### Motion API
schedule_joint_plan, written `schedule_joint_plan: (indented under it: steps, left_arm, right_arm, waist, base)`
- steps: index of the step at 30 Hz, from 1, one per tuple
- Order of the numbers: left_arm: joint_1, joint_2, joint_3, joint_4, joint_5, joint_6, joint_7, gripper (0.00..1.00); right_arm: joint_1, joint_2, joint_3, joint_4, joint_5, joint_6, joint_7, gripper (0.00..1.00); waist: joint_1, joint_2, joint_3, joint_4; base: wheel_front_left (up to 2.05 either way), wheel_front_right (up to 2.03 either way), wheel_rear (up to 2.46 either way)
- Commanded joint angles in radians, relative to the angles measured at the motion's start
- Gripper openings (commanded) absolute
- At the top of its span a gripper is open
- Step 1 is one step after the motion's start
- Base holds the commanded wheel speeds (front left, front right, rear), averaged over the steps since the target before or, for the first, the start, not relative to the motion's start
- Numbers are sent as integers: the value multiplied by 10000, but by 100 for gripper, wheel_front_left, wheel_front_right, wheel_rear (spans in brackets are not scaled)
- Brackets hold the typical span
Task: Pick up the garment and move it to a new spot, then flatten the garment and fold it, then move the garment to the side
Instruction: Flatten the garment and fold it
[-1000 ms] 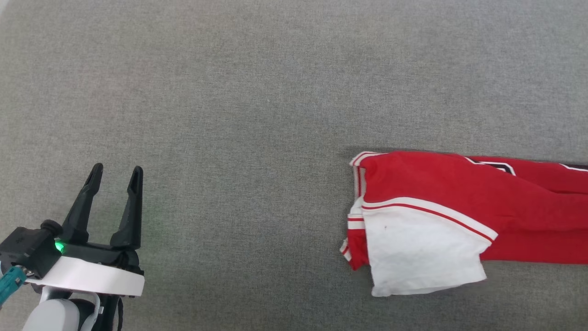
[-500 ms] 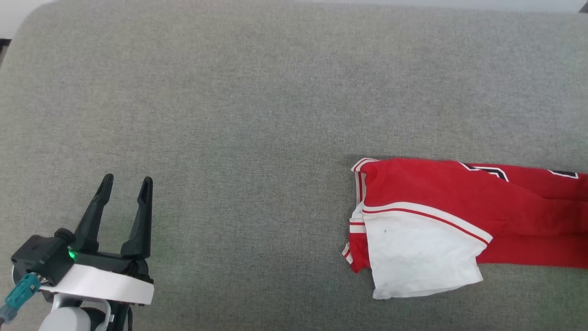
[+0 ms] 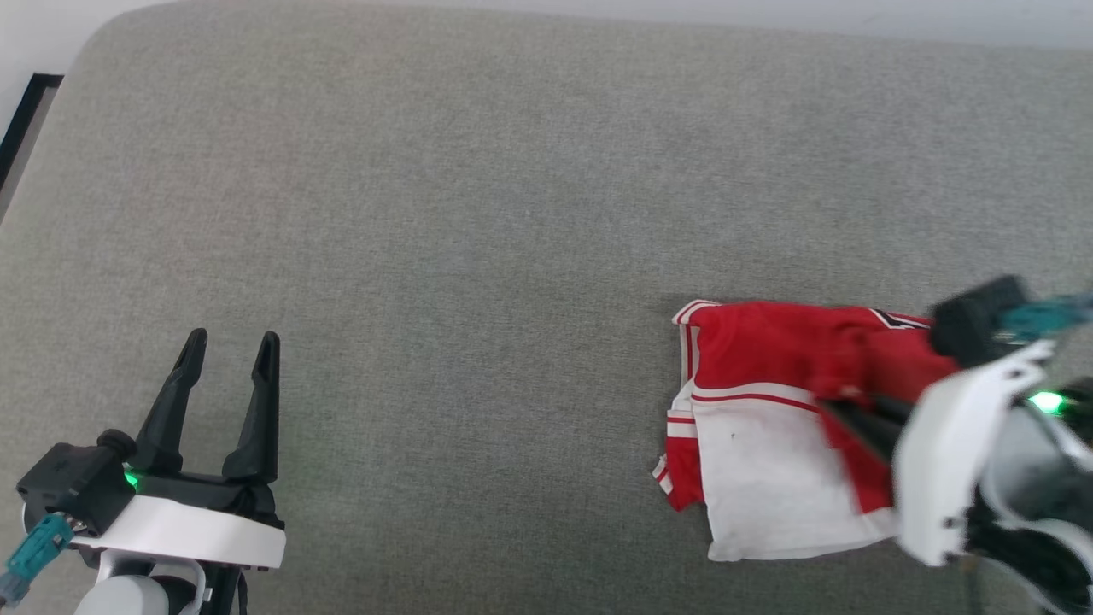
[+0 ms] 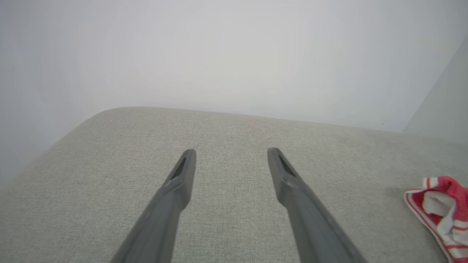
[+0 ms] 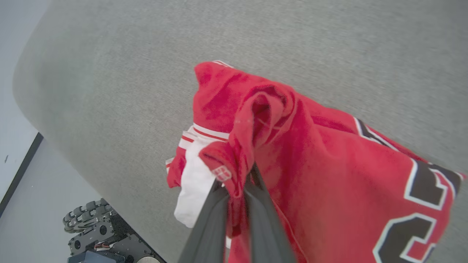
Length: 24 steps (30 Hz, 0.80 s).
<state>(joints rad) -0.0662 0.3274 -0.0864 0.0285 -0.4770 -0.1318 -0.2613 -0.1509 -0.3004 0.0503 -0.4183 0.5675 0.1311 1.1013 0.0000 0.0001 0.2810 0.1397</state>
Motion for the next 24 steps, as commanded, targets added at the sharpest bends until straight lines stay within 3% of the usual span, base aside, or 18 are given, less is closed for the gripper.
schedule_joint_plan:
  steps: [1, 9, 18, 20, 21, 24]
  left_arm:
    - [-15, 2, 34, -15, -26, 25, -49, 100]
    - [-275, -78, 0, 46, -77, 25, -49, 100]
    - [-427, -12, -26, 244, -183, 25, -49, 100]
    - [-416, -4, 13, 243, -177, 25, -49, 100]
    - [-397, 1, 41, 244, -183, 25, -49, 100]
    - [-271, 34, 90, 276, -186, 25, -49, 100]
  right_arm:
    - [-144, 96, 159, 44, -71, -8, -37, 0]
    - [-1131, 354, 1989, 1498, -495, -8, -684, 0]
    - [-1698, 440, 2514, 3327, -717, -7, -1968, 0]
    - [-1686, 533, 2394, 3609, -767, -8, -2242, 60]
    - [-1704, 656, 2267, 3713, -781, -8, -2450, 100]
    - [-1722, 871, 2075, 3784, -627, -7, -2845, 100]
  waist:
    - [0, -1, 52, 50]
    - [0, -1, 311, 307]
    - [0, -1, 446, 441]
    - [0, -1, 423, 406]
    - [0, -1, 389, 376]
    - [0, -1, 254, 258]
  base:
    - [0, 0, 0]
    - [0, 0, 0]
    - [0, 0, 0]
    - [0, 0, 0]
    - [0, 0, 0]
    - [0, 0, 0]
